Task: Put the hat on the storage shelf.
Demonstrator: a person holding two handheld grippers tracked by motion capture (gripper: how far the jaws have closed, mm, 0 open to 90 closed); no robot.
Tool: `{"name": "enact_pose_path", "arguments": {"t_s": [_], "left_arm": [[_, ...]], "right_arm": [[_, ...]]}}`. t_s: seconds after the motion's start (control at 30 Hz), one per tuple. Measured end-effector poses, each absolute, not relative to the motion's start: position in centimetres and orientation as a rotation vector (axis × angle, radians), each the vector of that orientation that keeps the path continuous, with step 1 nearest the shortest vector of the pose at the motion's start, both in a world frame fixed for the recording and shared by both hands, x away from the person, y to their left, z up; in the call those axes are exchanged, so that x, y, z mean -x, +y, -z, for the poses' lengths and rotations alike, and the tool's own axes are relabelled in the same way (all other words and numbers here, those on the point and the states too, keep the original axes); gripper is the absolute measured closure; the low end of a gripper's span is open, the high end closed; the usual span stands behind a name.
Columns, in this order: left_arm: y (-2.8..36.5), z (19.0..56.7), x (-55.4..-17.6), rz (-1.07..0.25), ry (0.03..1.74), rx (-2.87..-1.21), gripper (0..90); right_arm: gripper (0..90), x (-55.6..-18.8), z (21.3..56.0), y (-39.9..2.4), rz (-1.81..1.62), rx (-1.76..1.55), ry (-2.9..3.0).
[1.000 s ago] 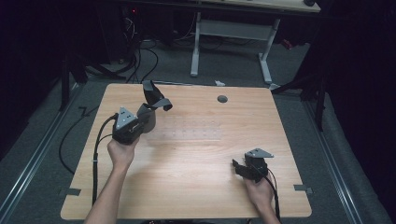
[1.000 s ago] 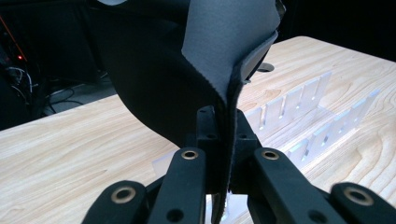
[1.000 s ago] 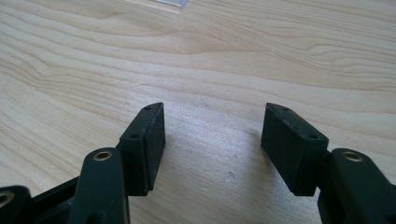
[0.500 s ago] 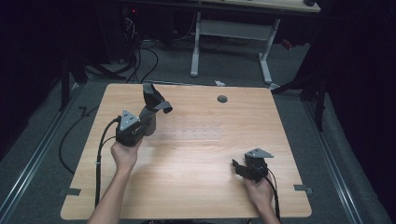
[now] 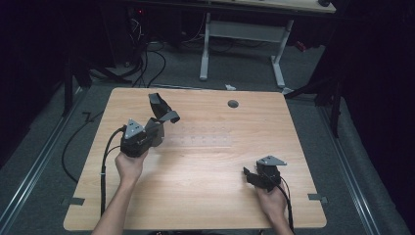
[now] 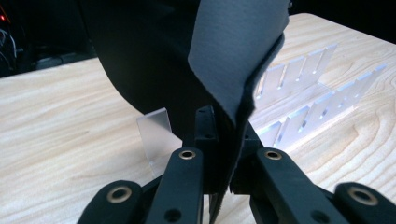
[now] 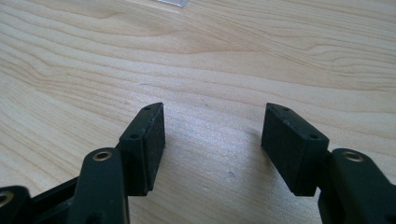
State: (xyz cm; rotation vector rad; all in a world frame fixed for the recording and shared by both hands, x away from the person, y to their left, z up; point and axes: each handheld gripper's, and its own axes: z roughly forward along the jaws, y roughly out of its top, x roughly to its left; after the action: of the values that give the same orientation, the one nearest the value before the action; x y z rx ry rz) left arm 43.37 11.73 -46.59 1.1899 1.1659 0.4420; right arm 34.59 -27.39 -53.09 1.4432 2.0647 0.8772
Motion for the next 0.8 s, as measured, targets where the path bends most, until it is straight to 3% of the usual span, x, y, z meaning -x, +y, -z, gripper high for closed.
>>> {"name": "enact_pose_path", "arguments": {"t_s": [0.3, 0.47, 0.6, 0.8], "left_arm": [[12.4, 47.3, -43.2, -0.409, 1.219, -1.193, 71.1], [13.1, 47.6, -42.9, -0.400, 1.260, -1.191, 47.7], [14.0, 48.4, -41.9, -0.342, 1.308, -1.194, 37.9], [15.4, 51.9, -39.1, -0.390, 1.375, -1.263, 34.6]], "right_arm": [[39.9, -34.6, 53.1, -27.4, -0.877, -1.444, 2.065], [39.8, -34.6, 53.1, -27.4, -0.878, -1.444, 2.065], [39.8, -34.6, 53.1, -27.4, -0.878, -1.444, 2.065], [39.7, -34.6, 53.1, -27.4, -0.878, -1.444, 2.065]]}}
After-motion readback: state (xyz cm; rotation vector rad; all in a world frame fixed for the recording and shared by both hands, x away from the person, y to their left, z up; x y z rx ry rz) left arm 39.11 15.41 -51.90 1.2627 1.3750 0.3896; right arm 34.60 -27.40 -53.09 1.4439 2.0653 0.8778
